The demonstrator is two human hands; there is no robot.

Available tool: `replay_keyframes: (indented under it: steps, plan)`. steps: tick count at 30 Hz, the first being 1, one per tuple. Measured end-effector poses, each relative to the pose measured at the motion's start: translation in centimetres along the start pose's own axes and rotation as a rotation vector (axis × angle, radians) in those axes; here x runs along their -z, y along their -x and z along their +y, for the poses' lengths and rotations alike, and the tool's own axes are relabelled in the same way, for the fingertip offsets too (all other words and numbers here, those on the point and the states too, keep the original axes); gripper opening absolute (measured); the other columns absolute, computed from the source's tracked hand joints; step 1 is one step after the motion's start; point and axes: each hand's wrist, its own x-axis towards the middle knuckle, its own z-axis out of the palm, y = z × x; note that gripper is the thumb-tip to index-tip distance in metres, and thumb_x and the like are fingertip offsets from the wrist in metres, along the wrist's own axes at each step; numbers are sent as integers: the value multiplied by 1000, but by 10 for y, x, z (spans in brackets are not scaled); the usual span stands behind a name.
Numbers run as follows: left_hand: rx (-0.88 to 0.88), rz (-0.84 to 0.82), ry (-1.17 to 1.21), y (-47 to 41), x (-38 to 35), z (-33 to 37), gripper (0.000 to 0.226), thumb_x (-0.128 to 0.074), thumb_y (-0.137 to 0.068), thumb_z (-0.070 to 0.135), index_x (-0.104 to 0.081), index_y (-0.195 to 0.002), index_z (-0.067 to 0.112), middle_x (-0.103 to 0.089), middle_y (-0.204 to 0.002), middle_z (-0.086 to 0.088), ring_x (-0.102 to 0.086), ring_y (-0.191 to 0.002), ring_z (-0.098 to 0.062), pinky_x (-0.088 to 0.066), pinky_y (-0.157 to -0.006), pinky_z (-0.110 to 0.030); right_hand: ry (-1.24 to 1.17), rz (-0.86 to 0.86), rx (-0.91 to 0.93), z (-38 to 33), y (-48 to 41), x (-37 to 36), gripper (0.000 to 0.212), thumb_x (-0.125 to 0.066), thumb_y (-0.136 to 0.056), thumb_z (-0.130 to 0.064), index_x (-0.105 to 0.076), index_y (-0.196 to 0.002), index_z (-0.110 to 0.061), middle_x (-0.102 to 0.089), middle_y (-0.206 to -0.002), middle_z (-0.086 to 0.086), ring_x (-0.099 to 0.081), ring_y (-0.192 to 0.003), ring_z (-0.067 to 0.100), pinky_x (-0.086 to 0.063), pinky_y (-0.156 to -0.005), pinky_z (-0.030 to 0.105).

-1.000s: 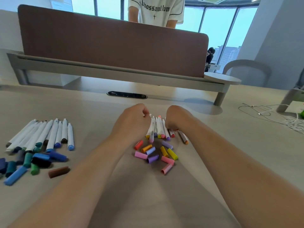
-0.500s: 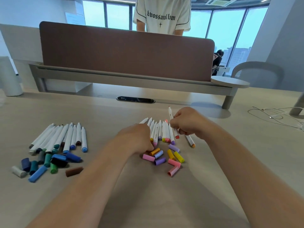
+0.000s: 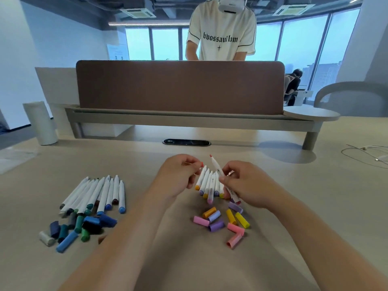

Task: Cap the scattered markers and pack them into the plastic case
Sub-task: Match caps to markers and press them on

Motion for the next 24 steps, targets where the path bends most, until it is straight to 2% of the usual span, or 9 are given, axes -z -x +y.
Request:
replay_keyframes:
  steps: [2, 5, 10, 18, 22, 24]
  plan:
    - [39, 41, 139, -2, -2, -3, 14, -56, -96, 8, -69, -94, 10, -62, -74, -7, -49, -61, -17, -43, -53, -27, -24, -31, 1, 0, 3, -1, 9, -54, -99, -32, -60, -94, -26, -71, -76, -4, -67, -69, 14, -54, -69, 26]
    - [29, 64, 196, -1, -2, -5, 16, -54, -97, 8, -70, -96, 11, -60, -70, -3, -49, -63, -17, -42, -51, -24, -16, -55, 16, 1, 3, -3, 10, -54, -99, -33, -61, -97, -27, -71, -80, -3, -68, -71, 14, -57, -73, 31]
    - [-18, 22, 173, 3, -5, -3, 18, -54, -97, 7, -71, -94, 13, -60, -70, -5, -48, -67, -21, -43, -56, -27, -6, -70, 27, 1, 4, -5, 11, -55, -99, -33, -64, -99, -27, -71, -81, -4, -66, -73, 13, -44, -60, 20]
    - [-68, 25, 161, 6, -5, -2, 23, -49, -99, 5, -71, -97, 11, -62, -68, 0, -52, -63, -15, -45, -53, -23, -26, -71, 34, 1, 3, -7, 9, -54, -99, -33, -62, -99, -30, -71, -78, -6, -66, -71, 12, -41, -57, 19]
    - [-63, 29, 131, 6, -5, -1, 26, -46, -101, 6, -70, -96, 15, -64, -74, -1, -54, -67, -15, -47, -57, -24, -2, -58, 31, 4, 2, -7, 11, -54, -99, -35, -63, -102, -29, -70, -84, -6, -64, -76, 10, -48, -66, 23]
    - [-84, 15, 72, 7, -7, -1, 25, -46, -101, 8, -69, -98, 17, -65, -80, -1, -55, -68, -14, -48, -60, -23, 3, -69, 33, 4, 2, -8, 12, -54, -99, -35, -64, -102, -29, -70, -82, -7, -65, -73, 8, -51, -68, 23]
